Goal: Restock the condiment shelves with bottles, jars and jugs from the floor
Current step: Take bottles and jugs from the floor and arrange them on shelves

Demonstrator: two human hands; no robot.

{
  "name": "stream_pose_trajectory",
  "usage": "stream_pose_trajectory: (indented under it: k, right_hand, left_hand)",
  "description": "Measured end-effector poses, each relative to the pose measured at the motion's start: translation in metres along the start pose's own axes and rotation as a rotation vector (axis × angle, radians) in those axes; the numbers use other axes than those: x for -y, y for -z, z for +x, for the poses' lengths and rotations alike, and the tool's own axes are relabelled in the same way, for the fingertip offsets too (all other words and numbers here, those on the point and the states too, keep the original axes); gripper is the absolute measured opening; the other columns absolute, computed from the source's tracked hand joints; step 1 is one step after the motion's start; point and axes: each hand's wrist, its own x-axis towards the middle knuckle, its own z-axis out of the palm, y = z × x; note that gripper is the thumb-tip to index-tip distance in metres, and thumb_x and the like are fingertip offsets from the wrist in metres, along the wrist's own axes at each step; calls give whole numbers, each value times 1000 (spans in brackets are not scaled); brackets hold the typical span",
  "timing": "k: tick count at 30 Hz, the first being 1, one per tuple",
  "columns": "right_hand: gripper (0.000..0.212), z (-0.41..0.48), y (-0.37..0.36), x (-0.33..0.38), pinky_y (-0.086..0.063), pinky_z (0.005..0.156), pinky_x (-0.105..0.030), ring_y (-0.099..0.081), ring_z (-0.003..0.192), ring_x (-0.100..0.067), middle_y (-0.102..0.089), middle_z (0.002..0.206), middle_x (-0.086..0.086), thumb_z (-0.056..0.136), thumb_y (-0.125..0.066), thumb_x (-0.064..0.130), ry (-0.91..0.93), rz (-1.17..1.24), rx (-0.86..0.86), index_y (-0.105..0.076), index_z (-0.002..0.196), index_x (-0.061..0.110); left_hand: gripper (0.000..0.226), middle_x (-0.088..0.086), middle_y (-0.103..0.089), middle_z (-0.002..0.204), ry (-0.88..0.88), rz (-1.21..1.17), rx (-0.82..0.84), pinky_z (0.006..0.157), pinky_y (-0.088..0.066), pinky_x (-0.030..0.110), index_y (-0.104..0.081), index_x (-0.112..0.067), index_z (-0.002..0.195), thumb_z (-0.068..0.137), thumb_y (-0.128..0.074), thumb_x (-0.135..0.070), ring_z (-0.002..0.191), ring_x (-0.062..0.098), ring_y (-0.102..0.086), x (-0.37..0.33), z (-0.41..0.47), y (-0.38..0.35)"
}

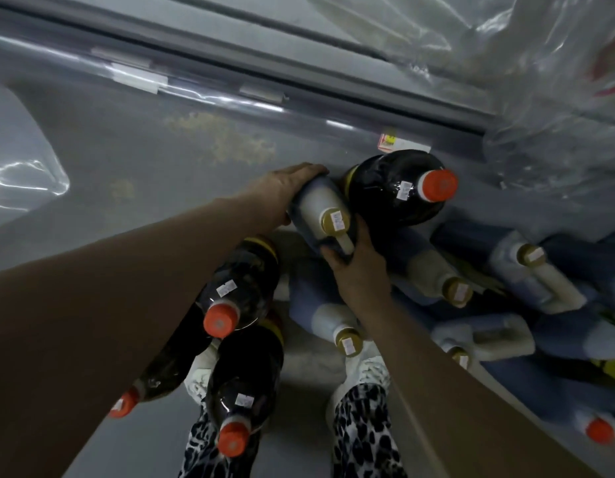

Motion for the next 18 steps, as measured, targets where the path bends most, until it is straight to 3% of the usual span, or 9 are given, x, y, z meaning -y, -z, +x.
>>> stream_pose_trajectory:
  k: [2,5,8,11,13,15,18]
  right_hand:
    - [72,2,-6,3,-36,96,-33,-46,134,-37,-47,151,-15,100,-58,34,-28,9,-38,-20,159,22]
    - [68,-1,-12,8,-30,97,-30,-43,137,-35,-45,153,-14,101,-57,29,-30,36,-73,-23,159,22]
    - [63,2,-14,19,-30,105,-28,-39,141,-31,-43,155,-11,101,-57,20,9,95,-104,-30,157,20]
    - [58,13,-19,42,-34,104,-32,-43,137,-34,-49,150,-14,101,-55,19,75,39,-82,-35,155,21]
    - [56,23,-25,60,-37,104,-36,-47,133,-35,-52,146,-17,102,-54,19,130,-4,-51,-37,155,21]
    - [55,34,-34,78,-39,106,-37,-49,132,-34,-54,143,-16,101,-55,21,191,-21,-28,-39,153,24]
    - [57,48,-38,86,-38,106,-28,-51,132,-25,-58,142,-7,96,-63,21,278,-26,-30,-45,150,26]
  left_hand:
    - [89,8,-37,154,-11,-49,-10,105,-44,45,-32,-22,151,76,-71,8,134,31,-42,3,2,-2]
    - [73,11,-43,146,-6,-126,-24,92,-53,48,-37,-25,145,84,-68,1,125,33,-49,9,3,-3]
    - [67,12,-46,142,3,-153,-42,94,-53,46,-39,-24,143,85,-67,-3,122,32,-51,20,-3,4]
    - [68,8,-55,134,54,-164,-125,98,-47,36,-44,-22,142,82,-73,-6,118,26,-56,44,-18,18]
    - [72,5,-60,126,91,-138,-189,89,-45,30,-45,-20,141,78,-77,-5,112,24,-59,61,-30,26]
    - [78,7,-59,118,123,-155,-242,84,-49,32,-43,-17,140,73,-80,2,107,26,-61,78,-41,34]
    - [85,13,-61,121,157,-129,-288,91,-53,44,-40,-16,138,67,-84,2,112,32,-60,97,-48,40]
